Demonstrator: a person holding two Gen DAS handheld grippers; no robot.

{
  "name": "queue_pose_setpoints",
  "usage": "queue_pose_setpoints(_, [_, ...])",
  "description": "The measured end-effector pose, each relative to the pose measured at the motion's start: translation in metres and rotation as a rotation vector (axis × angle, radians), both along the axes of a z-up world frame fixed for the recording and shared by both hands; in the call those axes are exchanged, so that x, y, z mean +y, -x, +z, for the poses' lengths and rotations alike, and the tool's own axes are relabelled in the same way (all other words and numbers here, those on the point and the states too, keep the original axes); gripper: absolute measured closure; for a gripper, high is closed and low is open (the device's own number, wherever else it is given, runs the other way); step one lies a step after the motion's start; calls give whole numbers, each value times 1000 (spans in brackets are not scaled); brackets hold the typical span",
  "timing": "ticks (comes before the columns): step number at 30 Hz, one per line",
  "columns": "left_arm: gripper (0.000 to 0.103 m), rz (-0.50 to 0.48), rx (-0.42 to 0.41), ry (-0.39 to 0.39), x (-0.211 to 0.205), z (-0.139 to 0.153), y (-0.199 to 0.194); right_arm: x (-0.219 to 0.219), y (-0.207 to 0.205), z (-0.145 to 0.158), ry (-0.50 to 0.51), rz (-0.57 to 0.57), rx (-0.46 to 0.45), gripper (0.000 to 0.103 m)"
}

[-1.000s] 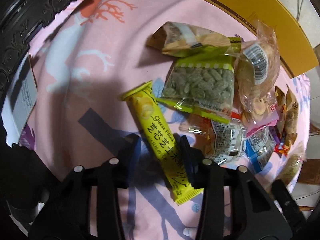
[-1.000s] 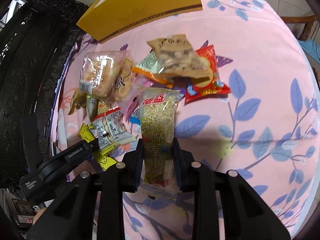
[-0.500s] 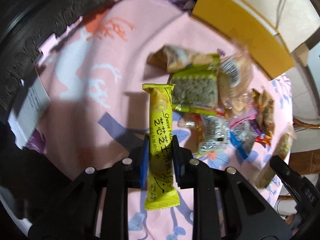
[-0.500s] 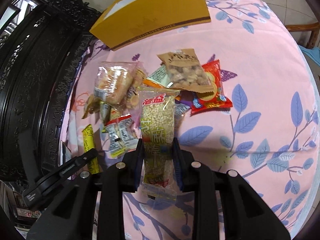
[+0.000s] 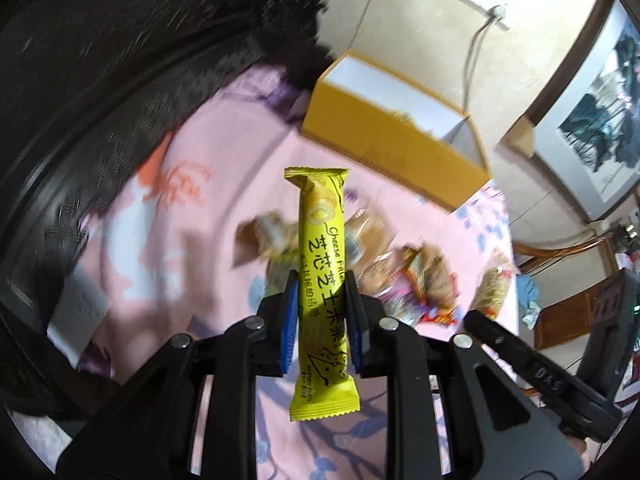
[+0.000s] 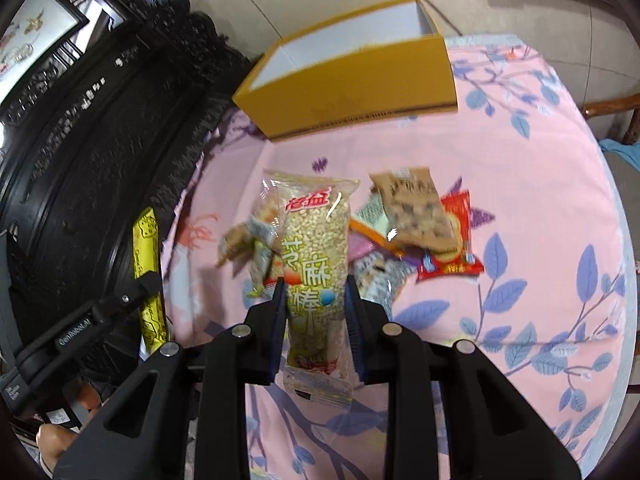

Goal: Organize snacks
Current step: 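Carry the cheese bar and sesame packet into the yellow box, open both tools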

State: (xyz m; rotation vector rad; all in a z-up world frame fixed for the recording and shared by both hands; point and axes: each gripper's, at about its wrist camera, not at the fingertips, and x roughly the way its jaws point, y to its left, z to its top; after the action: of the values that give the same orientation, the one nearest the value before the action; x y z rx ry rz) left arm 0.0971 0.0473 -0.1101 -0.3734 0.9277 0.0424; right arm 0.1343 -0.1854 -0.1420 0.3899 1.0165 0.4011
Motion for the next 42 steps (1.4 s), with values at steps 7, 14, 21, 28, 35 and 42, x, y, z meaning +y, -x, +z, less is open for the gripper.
queue_pose_setpoints(7, [82,-86,-136,-13,-13,58,-53,-5,-37,54,-24,-24,-126,75])
queue_pose_setpoints(14, [82,-167,-273,-49,-31,113,-133,-16,-102,118,-4,-62,-273,75])
queue_pose_setpoints(21, [82,-190,-324,-70,-45,137,-223,-18,-181,147,69,-84,-354,75])
queue_pose_setpoints(28, [7,-129,-326,-160,-46,162,-305,-13,-253,171,137,-113,-385,43])
queue_pose_setpoints(35, [5,-130,-420,-123,-34,176,-281,-28,-228,199,134,-124,-546,43])
queue_pose_setpoints(42, [3,-114,-353,-132,-30,143,-227,-30,-178,157,165,-68,-463,43])
